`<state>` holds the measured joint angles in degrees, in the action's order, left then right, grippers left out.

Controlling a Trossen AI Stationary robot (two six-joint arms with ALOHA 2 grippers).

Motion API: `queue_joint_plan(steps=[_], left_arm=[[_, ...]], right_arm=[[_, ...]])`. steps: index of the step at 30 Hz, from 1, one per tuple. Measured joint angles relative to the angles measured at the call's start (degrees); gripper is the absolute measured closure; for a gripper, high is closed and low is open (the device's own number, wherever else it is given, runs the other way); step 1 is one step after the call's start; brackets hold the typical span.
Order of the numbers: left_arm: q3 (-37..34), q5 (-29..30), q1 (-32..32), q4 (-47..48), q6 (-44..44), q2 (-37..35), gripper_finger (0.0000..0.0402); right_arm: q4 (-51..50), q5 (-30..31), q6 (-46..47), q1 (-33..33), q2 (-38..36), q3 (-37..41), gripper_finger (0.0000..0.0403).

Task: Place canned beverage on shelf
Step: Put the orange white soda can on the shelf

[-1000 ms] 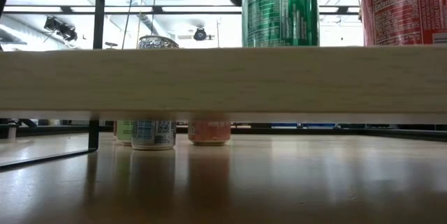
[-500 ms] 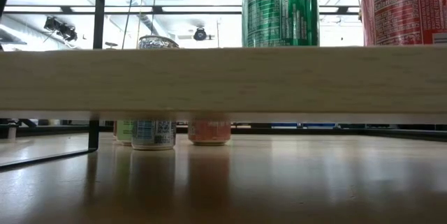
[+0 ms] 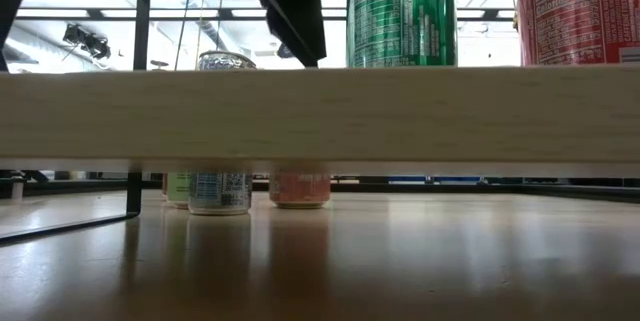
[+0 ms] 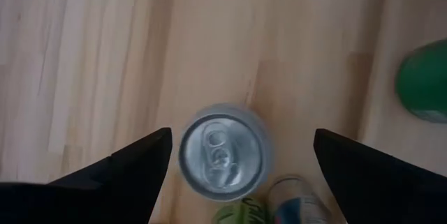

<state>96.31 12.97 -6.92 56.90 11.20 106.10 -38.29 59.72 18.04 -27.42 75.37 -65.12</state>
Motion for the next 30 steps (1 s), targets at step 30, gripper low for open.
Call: queue_joint_plan(steps=[30], left_arm=[[0.0, -3.6, 5.0, -0.9, 3.4, 0.6, 0.0007]], right_arm=[[0.9, -1.3, -0.1, 0.0, 0.0, 0.0, 0.0054]])
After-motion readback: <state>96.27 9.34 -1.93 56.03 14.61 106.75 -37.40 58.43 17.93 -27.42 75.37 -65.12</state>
